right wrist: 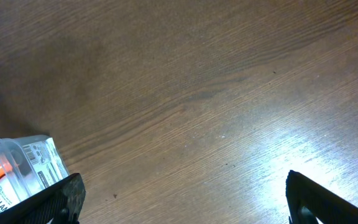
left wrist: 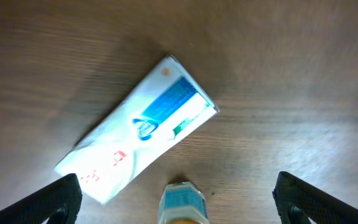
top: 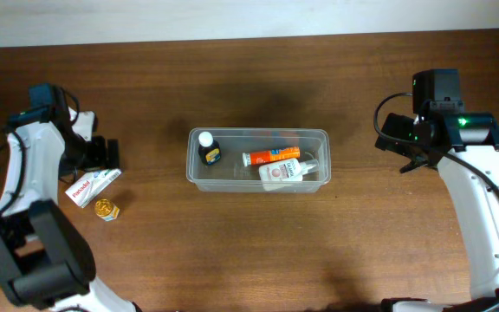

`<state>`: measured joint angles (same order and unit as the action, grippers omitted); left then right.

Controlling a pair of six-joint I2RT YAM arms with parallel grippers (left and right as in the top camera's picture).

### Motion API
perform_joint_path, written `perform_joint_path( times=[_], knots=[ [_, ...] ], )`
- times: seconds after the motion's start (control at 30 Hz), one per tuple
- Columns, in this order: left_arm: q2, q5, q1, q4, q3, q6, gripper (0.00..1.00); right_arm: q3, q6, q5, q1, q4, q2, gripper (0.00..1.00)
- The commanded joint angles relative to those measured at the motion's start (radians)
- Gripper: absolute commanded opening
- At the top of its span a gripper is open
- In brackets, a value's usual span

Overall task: Pack container
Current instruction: 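Grasp the Panadol box with the left gripper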

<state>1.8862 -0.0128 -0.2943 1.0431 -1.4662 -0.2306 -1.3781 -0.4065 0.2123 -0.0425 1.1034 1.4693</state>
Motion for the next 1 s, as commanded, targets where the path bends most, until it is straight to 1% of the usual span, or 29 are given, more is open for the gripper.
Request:
perform_joint_path(
  times=[0.0, 0.2, 0.33, 0.8, 0.97],
  knots=[
    [0.083, -0.029, -0.01, -0.003, 0.009, -0.168, 0.99, -0.013, 0.009, 0.009, -0.004, 0.002, 0.004, 0.95],
    [0.177, -0.018, -0.047, -0.031, 0.009, -0.168, 0.99, -0.013, 0.009, 0.009, -0.004, 0.008, 0.004, 0.95],
    [0.203, -0.018, -0.071, -0.045, 0.009, -0.167, 0.99, -0.013, 0.009, 0.009, -0.004, 0.008, 0.004, 0.95],
    [0.208, -0.018, -0.08, -0.056, -0.011, -0.167, 0.99, -0.013, 0.008, 0.009, -0.004, 0.008, 0.004, 0.95],
    [0.206, -0.017, -0.08, 0.002, -0.082, -0.168, 1.0, -0.013, 0.008, 0.009, -0.004, 0.009, 0.004, 0.95]
  ],
)
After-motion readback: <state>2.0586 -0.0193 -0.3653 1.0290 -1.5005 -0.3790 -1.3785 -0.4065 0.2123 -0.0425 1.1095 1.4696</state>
